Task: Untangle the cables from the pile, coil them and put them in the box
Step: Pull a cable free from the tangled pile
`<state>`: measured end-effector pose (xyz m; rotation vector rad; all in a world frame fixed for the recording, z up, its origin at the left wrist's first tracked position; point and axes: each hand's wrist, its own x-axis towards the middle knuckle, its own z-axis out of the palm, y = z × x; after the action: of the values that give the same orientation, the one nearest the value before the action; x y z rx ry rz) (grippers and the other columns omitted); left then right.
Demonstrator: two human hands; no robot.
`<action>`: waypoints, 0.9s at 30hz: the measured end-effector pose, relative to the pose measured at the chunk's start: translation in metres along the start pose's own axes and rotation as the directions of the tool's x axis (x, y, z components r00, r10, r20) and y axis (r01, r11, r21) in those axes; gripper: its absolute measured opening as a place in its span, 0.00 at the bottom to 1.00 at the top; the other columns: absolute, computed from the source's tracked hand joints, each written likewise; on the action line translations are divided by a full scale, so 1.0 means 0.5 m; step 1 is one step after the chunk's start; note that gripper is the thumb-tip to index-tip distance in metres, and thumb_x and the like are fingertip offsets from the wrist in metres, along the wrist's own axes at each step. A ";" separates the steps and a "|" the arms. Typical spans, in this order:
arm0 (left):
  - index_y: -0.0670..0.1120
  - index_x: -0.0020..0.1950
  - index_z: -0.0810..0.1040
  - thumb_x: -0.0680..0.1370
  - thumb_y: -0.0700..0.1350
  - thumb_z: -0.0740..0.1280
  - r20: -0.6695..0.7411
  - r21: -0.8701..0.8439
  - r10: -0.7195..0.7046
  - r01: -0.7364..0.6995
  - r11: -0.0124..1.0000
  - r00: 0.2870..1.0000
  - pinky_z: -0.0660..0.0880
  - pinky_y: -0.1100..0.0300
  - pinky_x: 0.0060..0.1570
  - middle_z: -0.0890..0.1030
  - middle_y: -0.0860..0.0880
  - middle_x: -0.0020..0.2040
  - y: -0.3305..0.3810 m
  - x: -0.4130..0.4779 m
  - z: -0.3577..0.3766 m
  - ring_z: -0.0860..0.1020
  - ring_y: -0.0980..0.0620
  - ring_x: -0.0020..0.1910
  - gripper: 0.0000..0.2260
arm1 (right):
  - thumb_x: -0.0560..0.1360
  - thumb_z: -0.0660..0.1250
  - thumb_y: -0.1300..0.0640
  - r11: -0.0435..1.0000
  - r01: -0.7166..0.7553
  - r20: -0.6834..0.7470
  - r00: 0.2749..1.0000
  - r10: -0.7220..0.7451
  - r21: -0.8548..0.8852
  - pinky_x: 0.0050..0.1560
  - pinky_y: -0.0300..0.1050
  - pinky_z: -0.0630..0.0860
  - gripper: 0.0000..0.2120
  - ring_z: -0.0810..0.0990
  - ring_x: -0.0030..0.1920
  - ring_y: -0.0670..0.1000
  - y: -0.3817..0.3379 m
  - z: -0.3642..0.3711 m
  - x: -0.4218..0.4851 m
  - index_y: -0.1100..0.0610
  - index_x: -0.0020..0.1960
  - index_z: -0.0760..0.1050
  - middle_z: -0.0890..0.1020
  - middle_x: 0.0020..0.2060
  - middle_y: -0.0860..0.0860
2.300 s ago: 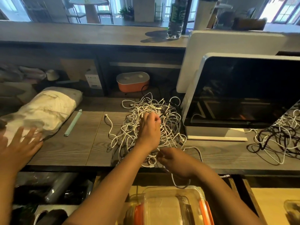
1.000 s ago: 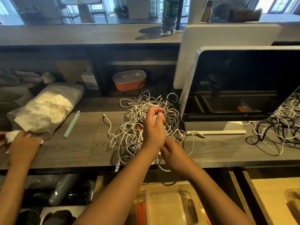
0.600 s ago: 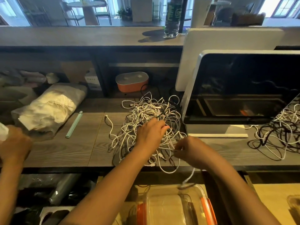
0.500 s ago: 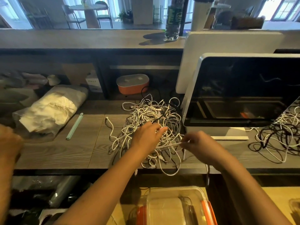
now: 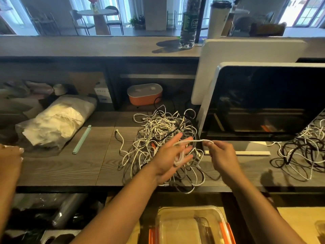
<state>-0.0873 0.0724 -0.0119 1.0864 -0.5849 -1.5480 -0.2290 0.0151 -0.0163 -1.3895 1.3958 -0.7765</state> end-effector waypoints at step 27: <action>0.50 0.65 0.69 0.72 0.71 0.56 0.084 0.992 0.272 -0.054 -0.116 0.959 0.69 0.57 0.49 0.75 0.50 0.62 0.008 0.020 -0.033 0.74 0.51 0.56 0.32 | 0.74 0.68 0.49 0.783 0.396 0.331 0.908 -0.257 -0.479 0.33 0.39 0.70 0.07 0.76 0.34 0.43 -0.037 -0.028 -0.029 0.51 0.44 0.81 0.79 0.33 0.46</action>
<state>-0.0706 0.0649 -0.0197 2.1157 -1.9268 -0.4328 -0.2378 0.0238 0.0083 -2.1406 1.2284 -0.4034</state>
